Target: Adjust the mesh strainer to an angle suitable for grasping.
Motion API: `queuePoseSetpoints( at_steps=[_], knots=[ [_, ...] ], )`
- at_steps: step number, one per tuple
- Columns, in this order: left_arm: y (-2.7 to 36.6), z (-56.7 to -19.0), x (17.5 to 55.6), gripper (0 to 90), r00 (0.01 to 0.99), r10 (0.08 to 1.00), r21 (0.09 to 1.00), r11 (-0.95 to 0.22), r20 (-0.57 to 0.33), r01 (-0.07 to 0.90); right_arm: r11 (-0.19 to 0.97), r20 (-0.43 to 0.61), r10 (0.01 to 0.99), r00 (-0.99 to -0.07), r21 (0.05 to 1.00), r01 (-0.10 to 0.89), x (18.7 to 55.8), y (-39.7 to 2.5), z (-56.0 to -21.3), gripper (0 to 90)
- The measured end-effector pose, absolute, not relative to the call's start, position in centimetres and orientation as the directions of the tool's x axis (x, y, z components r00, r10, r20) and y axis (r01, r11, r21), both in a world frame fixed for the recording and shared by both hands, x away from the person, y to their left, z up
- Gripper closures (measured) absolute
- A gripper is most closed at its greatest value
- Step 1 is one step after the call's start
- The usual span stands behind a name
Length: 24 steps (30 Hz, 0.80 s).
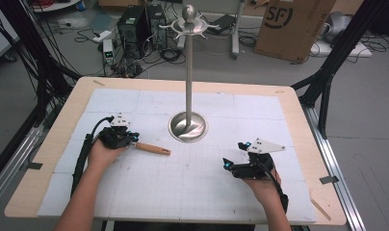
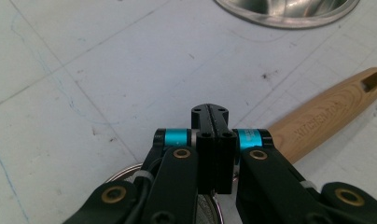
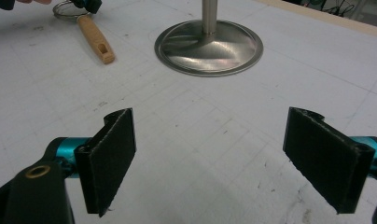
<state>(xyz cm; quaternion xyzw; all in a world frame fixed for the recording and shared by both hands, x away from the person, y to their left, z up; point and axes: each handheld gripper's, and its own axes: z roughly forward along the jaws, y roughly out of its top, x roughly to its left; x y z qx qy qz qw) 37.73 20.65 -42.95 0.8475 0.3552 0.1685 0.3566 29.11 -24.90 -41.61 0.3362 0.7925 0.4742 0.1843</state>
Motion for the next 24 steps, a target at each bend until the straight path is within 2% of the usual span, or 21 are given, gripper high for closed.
queuePoseSetpoints(
  at_steps=[20, 24],
  knots=[
    [21.4, -43.4, 35.0, 89.7, 0.706, 0.708, 0.704, -0.512, 0.021, 0.492, 0.328, 0.023, 0.706, -0.708, 0.875, 0.356, 29.0, -24.7, -41.6, 16.1],
    [21.2, -43.2, 33.7, 89.7, 0.722, 0.690, 0.683, -0.551, 0.050, 0.479, 0.327, 0.021, 0.704, -0.710, 0.878, 0.350, 29.0, -24.7, -41.5, 16.1]
  ],
)
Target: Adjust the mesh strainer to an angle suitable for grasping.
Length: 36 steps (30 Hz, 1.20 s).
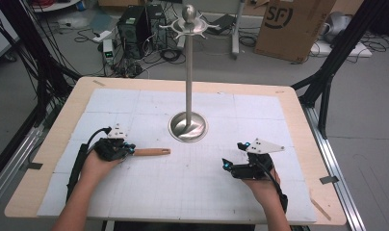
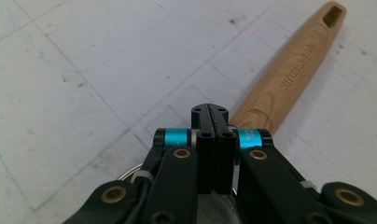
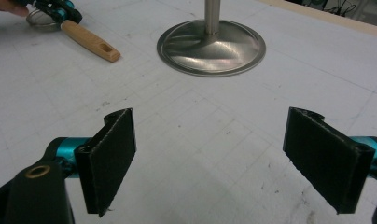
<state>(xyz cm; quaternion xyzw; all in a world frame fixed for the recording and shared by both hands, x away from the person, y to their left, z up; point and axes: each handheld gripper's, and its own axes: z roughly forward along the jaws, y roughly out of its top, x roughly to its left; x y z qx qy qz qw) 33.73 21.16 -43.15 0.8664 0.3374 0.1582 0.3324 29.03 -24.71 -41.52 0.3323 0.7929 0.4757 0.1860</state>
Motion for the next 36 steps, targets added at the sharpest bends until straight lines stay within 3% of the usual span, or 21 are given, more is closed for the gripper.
queuePoseSetpoints(
  at_steps=[14, 24, 36],
  knots=[
    [21.4, -43.3, 31.0, 89.7, 0.747, 0.665, 0.701, -0.530, -0.006, 0.477, 0.329, 0.020, 0.700, -0.714, 0.878, 0.347, 29.0, -24.6, -41.4, 16.1],
    [21.3, -42.6, 31.0, 89.7, 0.744, 0.669, 0.725, -0.515, 0.006, 0.458, 0.332, 0.024, 0.700, -0.714, 0.874, 0.355, 29.0, -24.5, -41.6, 16.1],
    [16.2, -41.3, 31.6, 89.7, 0.818, 0.574, 0.738, -0.564, 0.027, 0.371, 0.339, 0.020, 0.696, -0.718, 0.872, 0.353, 29.0, -24.4, -41.6, 16.1]
  ],
)
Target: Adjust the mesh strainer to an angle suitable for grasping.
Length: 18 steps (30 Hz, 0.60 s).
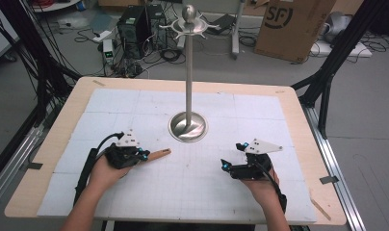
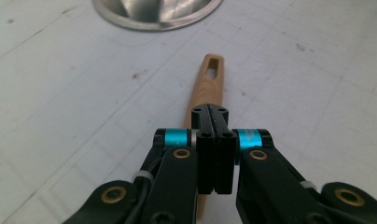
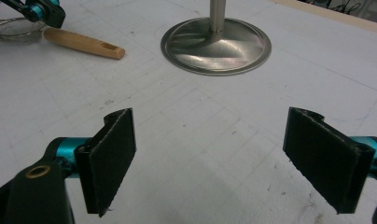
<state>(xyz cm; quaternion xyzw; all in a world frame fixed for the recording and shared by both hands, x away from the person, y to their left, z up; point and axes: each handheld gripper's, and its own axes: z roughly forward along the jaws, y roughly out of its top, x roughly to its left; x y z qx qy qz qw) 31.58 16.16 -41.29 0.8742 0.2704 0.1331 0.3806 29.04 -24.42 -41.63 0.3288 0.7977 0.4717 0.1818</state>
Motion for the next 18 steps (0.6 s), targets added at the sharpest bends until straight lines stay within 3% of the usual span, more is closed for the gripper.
queuePoseSetpoints(
  at_steps=[7, 18],
  knots=[
    [13.6, -42.2, 32.1, 89.7, 0.840, 0.542, 0.719, -0.594, 0.024, 0.362, 0.332, 0.026, 0.699, -0.715, 0.873, 0.357, 29.1, -24.5, -41.6, 16.1],
    [12.7, -43.1, 33.0, 89.7, 0.837, 0.547, 0.697, -0.610, 0.026, 0.377, 0.335, 0.027, 0.697, -0.716, 0.871, 0.359, 29.1, -24.5, -41.7, 16.1]
  ],
)
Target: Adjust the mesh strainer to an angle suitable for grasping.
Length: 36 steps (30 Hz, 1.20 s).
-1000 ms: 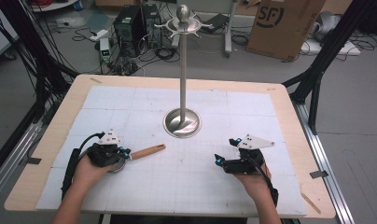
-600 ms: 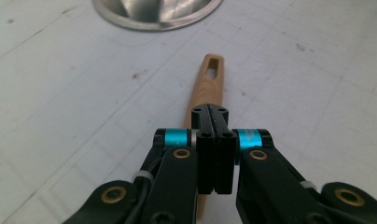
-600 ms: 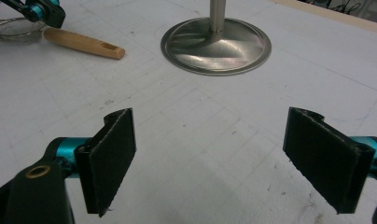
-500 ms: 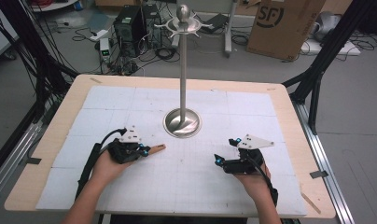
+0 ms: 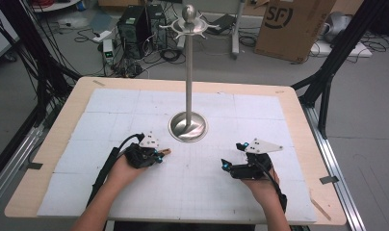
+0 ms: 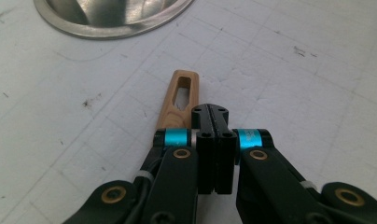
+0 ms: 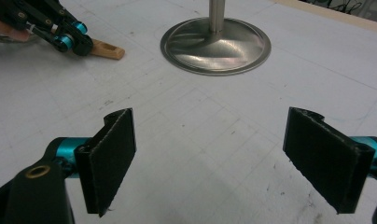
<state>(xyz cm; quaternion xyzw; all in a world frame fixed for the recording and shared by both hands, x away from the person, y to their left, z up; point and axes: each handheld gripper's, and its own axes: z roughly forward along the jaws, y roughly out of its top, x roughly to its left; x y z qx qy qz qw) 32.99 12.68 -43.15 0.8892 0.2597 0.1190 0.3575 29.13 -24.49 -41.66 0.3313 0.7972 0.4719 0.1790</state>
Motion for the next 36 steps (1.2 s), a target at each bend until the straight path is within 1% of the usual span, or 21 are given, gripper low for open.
queuePoseSetpoints(
  at_steps=[2, 9, 14, 18, 23, 30, 31, 32, 36],
  knots=[
    [12.7, -43.2, 33.1, 89.6, 0.829, 0.558, 0.700, -0.607, 0.040, 0.376, 0.337, 0.026, 0.698, -0.716, 0.870, 0.360, 29.2, -24.5, -41.7, 16.1],
    [13.8, -43.0, 33.9, 89.6, 0.778, 0.628, 0.718, -0.557, 0.034, 0.418, 0.339, 0.031, 0.700, -0.713, 0.865, 0.371, 29.2, -24.6, -41.9, 16.1],
    [14.1, -43.1, 34.3, 89.7, 0.761, 0.648, 0.717, -0.547, 0.036, 0.432, 0.333, 0.032, 0.702, -0.712, 0.868, 0.368, 29.2, -24.8, -41.8, 16.1],
    [14.5, -43.1, 34.5, 89.6, 0.752, 0.659, 0.714, -0.535, 0.020, 0.451, 0.331, 0.031, 0.704, -0.709, 0.870, 0.367, 29.2, -24.9, -41.8, 16.1],
    [14.6, -42.7, 34.2, 87.6, 0.761, 0.649, 0.726, -0.530, 0.013, 0.439, 0.330, 0.036, 0.703, -0.710, 0.868, 0.371, 29.2, -24.8, -41.8, 16.1],
    [15.7, -41.7, 33.3, 82.8, 0.762, 0.647, 0.764, -0.493, 0.002, 0.416, 0.331, 0.033, 0.704, -0.710, 0.868, 0.369, 29.2, -24.9, -41.8, 16.1],
    [16.0, -41.5, 33.2, 81.7, 0.762, 0.647, 0.773, -0.484, 0.001, 0.410, 0.331, 0.034, 0.704, -0.709, 0.868, 0.370, 29.2, -24.9, -41.8, 16.1],
    [16.2, -41.3, 33.0, 78.1, 0.761, 0.649, 0.782, -0.473, -0.002, 0.406, 0.332, 0.033, 0.704, -0.709, 0.868, 0.370, 29.2, -24.9, -41.8, 16.0],
    [17.4, -40.8, 32.3, 75.0, 0.762, 0.647, 0.811, -0.430, -0.030, 0.397, 0.332, 0.033, 0.705, -0.709, 0.868, 0.370, 29.2, -24.9, -41.8, 16.1]
  ],
)
